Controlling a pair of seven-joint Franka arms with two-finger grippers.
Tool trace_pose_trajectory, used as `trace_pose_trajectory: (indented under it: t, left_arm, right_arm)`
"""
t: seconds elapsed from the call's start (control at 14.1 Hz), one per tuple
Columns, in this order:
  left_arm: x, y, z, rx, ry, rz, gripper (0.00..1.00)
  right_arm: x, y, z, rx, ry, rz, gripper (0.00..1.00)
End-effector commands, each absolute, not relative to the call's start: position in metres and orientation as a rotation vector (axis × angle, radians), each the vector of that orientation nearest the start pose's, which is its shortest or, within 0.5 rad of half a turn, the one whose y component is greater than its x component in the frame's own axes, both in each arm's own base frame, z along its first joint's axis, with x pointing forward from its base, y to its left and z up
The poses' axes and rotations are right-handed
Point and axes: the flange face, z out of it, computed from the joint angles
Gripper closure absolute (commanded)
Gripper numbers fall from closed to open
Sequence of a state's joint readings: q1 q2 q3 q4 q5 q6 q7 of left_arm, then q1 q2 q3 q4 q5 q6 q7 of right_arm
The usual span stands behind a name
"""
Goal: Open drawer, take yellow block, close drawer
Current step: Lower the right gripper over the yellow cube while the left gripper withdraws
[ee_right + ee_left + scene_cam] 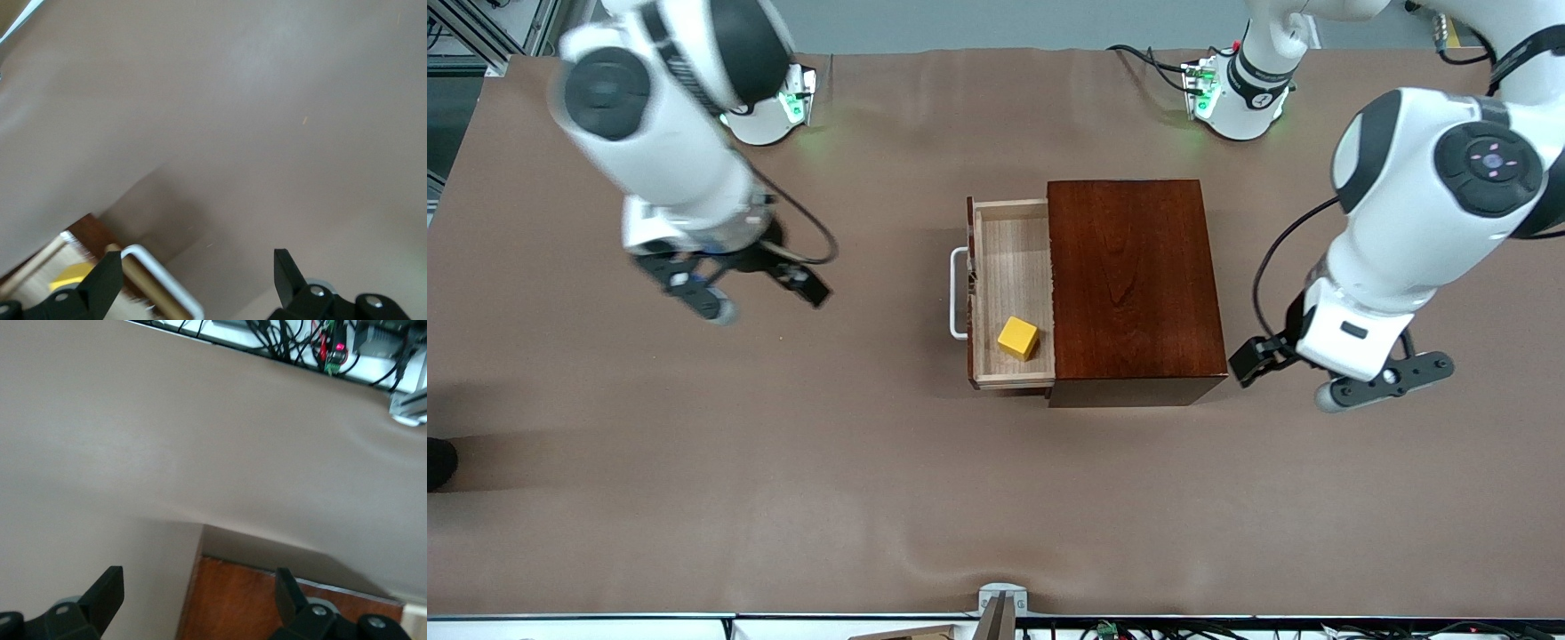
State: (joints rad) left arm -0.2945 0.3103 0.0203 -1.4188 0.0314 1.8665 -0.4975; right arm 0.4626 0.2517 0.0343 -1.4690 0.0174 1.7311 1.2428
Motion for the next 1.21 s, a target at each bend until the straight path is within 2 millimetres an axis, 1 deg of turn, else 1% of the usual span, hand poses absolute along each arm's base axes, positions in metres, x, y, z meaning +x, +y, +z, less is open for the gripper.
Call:
trace_pose_trajectory:
  t: [0.0,0.07,0.21,0.36,0.43,0.57,0.64,0.71,0.78,0.85,0.92,1.0,1.07,1.14]
  left_arm:
    - [0.611,-0.153,0.54,-3.15,-0.194,-0.169,0.0]
    - [0.605,-0.138,0.539,-3.147,-0.159,-0.155,0.0]
    - [0.592,-0.118,0.537,-3.142,-0.074,-0.13,0.0]
    - [0.583,-0.098,0.538,-3.137,-0.007,-0.106,0.0]
    - [0.578,-0.086,0.539,-3.133,0.041,-0.077,0.0]
    - [0.567,-0.061,0.548,-3.125,0.128,0.005,0.0]
    - [0.562,-0.043,0.556,-3.124,0.15,0.021,0.0]
    - [0.555,-0.022,0.569,-3.124,0.161,0.019,0.0]
    - [0.551,-0.004,0.578,-3.124,0.161,0.008,0.0]
    - [0.55,0.0,0.584,-3.122,0.163,-0.008,0.0]
    - [0.552,-0.005,0.587,-3.123,0.147,-0.018,0.0]
    - [0.554,-0.014,0.589,-3.124,0.151,-0.024,0.0]
    - [0.555,-0.03,0.594,-3.124,0.148,-0.043,0.0]
    - [0.555,-0.041,0.6,-3.125,0.127,-0.063,0.0]
  right_arm:
    - [0.563,0.358,0.529,-2.744,1.481,0.011,0.0]
    - [0.562,0.372,0.524,-2.683,1.584,0.012,0.0]
    - [0.557,0.396,0.511,-2.619,1.666,0.01,0.0]
    - [0.549,0.426,0.497,-2.616,1.614,-0.01,0.0]
    - [0.548,0.44,0.489,-2.6,1.581,-0.025,0.0]
    - [0.542,0.47,0.469,-2.595,1.503,-0.056,0.0]
    - [0.541,0.482,0.459,-2.586,1.471,-0.067,0.0]
    - [0.535,0.498,0.45,-2.585,1.428,-0.084,0.0]
    - [0.533,0.507,0.44,-2.595,1.396,-0.115,0.0]
    - [0.53,0.515,0.431,-2.616,1.356,-0.155,0.0]
    - [0.528,0.52,0.424,-2.634,1.324,-0.192,0.0]
    - [0.526,0.525,0.417,-2.653,1.295,-0.226,0.0]
    - [0.524,0.528,0.412,-2.672,1.273,-0.251,0.0]
    - [0.524,0.529,0.407,-2.688,1.259,-0.265,0.0]
